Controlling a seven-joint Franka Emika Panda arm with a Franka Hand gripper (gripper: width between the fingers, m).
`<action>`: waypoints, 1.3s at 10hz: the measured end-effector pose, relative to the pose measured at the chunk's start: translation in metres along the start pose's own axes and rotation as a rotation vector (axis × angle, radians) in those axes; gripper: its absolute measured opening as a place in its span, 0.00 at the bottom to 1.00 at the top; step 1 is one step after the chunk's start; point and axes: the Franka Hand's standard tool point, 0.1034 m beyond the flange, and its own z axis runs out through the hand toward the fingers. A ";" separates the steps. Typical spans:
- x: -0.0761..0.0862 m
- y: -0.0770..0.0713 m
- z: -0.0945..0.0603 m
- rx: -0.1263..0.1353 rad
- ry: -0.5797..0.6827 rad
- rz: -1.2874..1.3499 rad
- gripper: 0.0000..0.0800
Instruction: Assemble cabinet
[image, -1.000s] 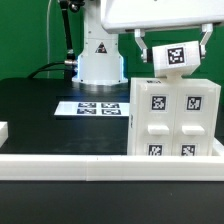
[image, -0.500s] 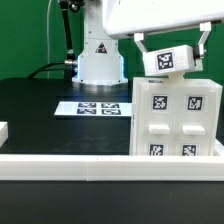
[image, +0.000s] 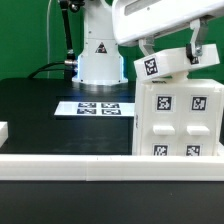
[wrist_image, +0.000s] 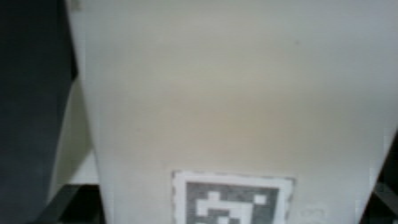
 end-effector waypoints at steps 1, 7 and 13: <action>-0.002 -0.002 0.000 0.011 0.005 0.066 0.71; -0.004 -0.003 -0.001 0.049 -0.032 0.569 0.71; -0.005 -0.004 -0.005 0.051 -0.043 0.651 0.97</action>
Offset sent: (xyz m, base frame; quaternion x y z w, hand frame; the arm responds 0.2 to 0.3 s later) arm -0.0026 0.0037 -0.0149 -0.0029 -0.0182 0.1760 0.9842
